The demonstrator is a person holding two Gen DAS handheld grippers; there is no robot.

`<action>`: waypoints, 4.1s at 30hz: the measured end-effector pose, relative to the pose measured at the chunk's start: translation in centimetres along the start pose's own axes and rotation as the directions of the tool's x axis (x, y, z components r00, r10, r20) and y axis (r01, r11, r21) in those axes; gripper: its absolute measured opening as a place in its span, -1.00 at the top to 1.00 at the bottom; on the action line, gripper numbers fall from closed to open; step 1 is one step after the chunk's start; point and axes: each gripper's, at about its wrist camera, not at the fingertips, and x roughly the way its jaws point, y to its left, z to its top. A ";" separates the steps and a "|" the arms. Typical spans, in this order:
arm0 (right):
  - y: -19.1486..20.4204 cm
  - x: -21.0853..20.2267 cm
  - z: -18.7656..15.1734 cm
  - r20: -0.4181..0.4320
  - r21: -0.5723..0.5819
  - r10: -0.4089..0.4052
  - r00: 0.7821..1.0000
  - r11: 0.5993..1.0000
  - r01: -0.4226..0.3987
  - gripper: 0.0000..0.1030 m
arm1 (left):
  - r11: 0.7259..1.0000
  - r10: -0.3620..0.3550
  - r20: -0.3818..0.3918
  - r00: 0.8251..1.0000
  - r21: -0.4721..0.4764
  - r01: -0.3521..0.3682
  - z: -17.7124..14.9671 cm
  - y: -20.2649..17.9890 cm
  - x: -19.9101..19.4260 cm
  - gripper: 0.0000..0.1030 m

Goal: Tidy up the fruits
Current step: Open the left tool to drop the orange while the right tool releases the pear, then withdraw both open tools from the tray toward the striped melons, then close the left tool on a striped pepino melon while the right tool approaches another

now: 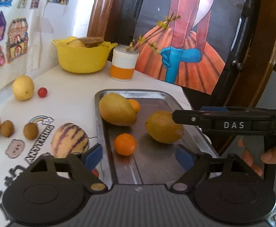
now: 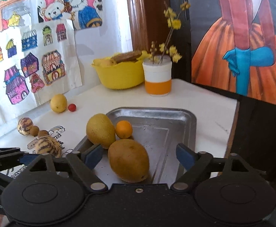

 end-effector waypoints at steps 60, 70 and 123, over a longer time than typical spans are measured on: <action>21.6 -13.4 -10.6 -0.184 0.007 0.136 0.973 0.991 -0.137 -0.99 | 0.970 0.240 0.018 0.971 -0.040 -0.239 -9.9 11.9 -21.5 -0.99; 24.5 -9.3 -6.2 -0.229 -0.159 0.151 0.962 0.969 -0.190 -0.99 | 0.956 0.282 0.013 0.959 -0.086 -0.280 -8.8 15.4 -19.9 -0.99; 17.6 9.1 -1.6 -0.121 0.013 0.054 0.991 0.999 -0.052 -0.01 | 0.934 0.310 0.039 0.950 -0.198 -0.296 0.9 21.0 -2.2 -0.09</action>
